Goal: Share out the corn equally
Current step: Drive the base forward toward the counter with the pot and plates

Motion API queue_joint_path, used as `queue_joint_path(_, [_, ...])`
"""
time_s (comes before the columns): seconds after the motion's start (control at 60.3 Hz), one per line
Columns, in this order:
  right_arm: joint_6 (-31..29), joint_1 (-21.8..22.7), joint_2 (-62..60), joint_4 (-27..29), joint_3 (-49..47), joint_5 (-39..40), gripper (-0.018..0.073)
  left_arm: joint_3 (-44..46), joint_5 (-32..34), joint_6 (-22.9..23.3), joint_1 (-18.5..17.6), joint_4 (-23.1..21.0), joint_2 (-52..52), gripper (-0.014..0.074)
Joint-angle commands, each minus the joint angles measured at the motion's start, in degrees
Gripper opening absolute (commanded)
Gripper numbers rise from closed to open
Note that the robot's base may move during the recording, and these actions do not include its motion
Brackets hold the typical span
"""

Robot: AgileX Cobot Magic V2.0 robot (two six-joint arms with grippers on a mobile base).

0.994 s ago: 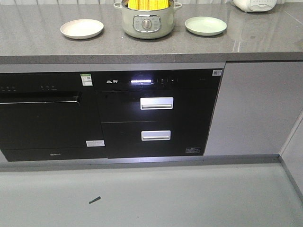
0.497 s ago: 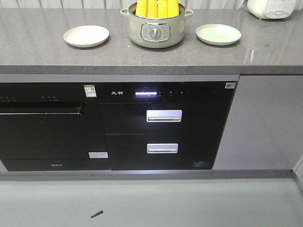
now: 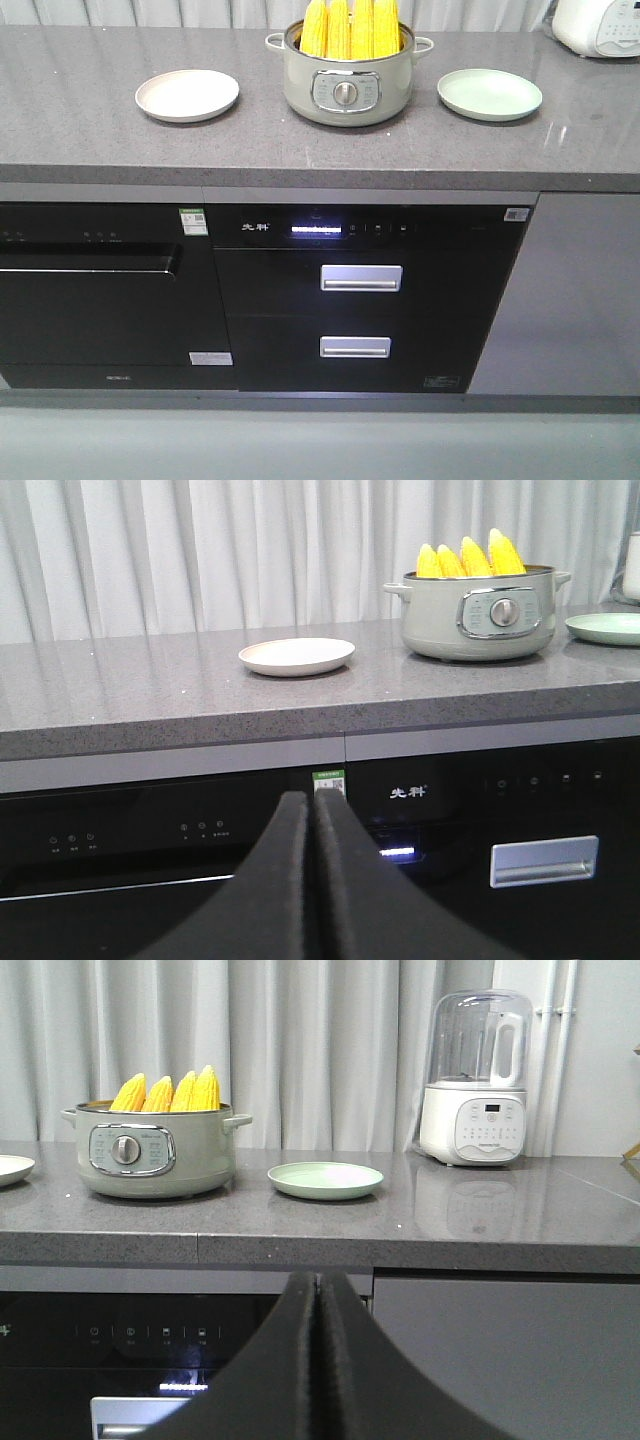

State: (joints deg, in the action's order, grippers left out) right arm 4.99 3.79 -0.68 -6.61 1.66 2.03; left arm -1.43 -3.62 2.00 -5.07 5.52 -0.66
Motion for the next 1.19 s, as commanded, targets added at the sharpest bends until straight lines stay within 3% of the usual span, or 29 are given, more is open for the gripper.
queue_joint_path(0.0, [-0.23,0.11,-0.4,-0.57,0.59,4.49,-0.001,-0.59,4.23,0.27,-0.02,-0.5,-0.79,-0.0006])
queue_joint_path(1.177, [-0.23,0.11,-0.4,-0.57,0.59,4.49,-0.001,-0.59,4.23,0.27,-0.02,-0.5,-0.79,-0.0006])
